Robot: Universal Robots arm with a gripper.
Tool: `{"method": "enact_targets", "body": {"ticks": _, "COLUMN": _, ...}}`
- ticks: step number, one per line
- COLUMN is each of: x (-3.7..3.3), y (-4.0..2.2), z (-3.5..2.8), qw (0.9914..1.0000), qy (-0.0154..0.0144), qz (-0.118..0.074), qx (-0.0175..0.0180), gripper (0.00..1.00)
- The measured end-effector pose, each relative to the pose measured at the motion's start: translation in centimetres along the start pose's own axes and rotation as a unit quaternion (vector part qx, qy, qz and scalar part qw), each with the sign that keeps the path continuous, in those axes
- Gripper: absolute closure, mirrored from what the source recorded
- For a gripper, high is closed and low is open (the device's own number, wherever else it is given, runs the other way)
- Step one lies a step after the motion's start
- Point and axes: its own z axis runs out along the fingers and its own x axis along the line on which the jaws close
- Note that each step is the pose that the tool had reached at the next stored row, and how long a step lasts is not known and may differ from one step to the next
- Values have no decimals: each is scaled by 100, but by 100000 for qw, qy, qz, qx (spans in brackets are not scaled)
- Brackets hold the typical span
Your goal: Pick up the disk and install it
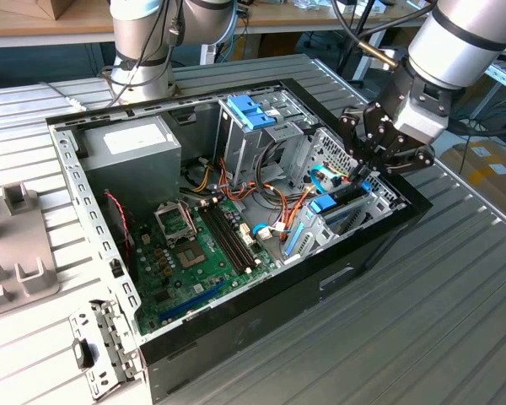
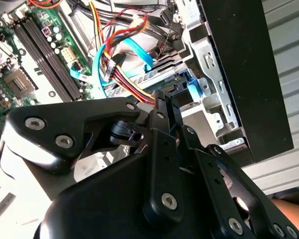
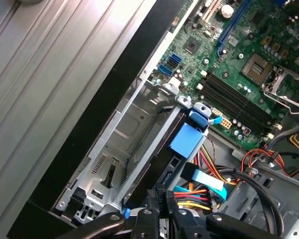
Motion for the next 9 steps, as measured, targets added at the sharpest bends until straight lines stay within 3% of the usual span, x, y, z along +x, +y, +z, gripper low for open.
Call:
{"method": "enact_targets", "body": {"ticks": 5, "x": 0, "y": 0, "z": 3, "qw": 99968, "qy": 105, "qz": 2515, "qx": 155, "gripper": 83}}
{"method": "enact_targets", "body": {"ticks": 9, "x": 0, "y": 1, "z": 6, "qw": 99865, "qy": 223, "qz": 5186, "qx": 314, "gripper": 83}}
